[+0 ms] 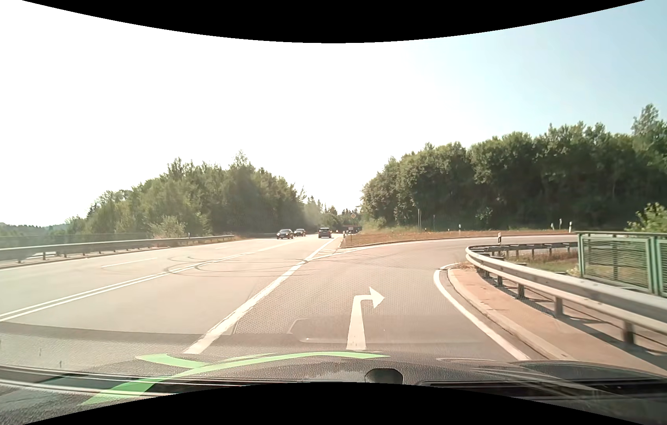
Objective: Follow the waypoints while adhering to traffic rules and regulations
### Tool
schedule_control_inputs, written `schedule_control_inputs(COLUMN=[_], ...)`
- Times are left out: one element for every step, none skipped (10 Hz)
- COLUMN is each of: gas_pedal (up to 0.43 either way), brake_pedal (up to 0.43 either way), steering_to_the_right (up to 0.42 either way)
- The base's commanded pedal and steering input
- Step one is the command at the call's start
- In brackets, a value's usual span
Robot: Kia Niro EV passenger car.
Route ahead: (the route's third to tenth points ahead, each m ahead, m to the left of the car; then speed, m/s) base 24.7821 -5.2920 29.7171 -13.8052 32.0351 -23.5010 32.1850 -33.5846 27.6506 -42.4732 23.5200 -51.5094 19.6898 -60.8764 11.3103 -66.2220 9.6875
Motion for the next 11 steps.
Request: schedule_control_inputs(gas_pedal=[0.0,0.0,0.0,0.0,0.0,0.0,0.0,0.0,0.0,0.0,0.0], brake_pedal=[0.22,0.226,0.22,0.213,0.207,0.201,0.201,0.195,0.183,0.171,0.134], steering_to_the_right=[0.047,0.058,0.064,0.072,0.079,0.084,0.091,0.097,0.102,0.113,0.122])
